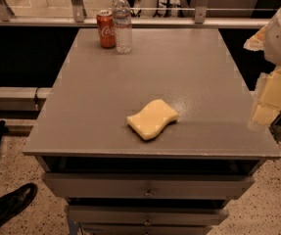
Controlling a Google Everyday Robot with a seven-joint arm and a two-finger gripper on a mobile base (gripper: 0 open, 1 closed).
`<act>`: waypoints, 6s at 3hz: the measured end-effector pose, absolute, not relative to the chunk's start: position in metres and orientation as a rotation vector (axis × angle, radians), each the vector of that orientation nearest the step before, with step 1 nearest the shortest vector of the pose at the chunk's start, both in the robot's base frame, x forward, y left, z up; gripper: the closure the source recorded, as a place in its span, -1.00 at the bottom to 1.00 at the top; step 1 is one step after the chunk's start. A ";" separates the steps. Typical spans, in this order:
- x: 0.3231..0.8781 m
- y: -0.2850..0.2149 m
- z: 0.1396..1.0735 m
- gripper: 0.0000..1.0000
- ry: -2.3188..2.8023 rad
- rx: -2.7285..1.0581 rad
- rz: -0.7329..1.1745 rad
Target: Knock water bottle over
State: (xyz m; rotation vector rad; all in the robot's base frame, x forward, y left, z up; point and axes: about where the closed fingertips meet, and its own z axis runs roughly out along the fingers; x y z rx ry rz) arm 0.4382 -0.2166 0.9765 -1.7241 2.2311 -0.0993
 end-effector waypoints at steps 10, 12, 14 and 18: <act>0.743 -0.017 0.937 -1.00 1.624 -1.016 0.281; 0.867 0.003 0.921 -0.94 1.588 -0.790 0.382; 0.885 0.014 0.915 -0.01 1.630 -0.750 0.510; 0.832 -0.039 0.953 1.00 1.665 -0.968 0.386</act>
Offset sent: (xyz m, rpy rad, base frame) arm 0.0243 0.0157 -0.0262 0.1494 -0.0216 0.0057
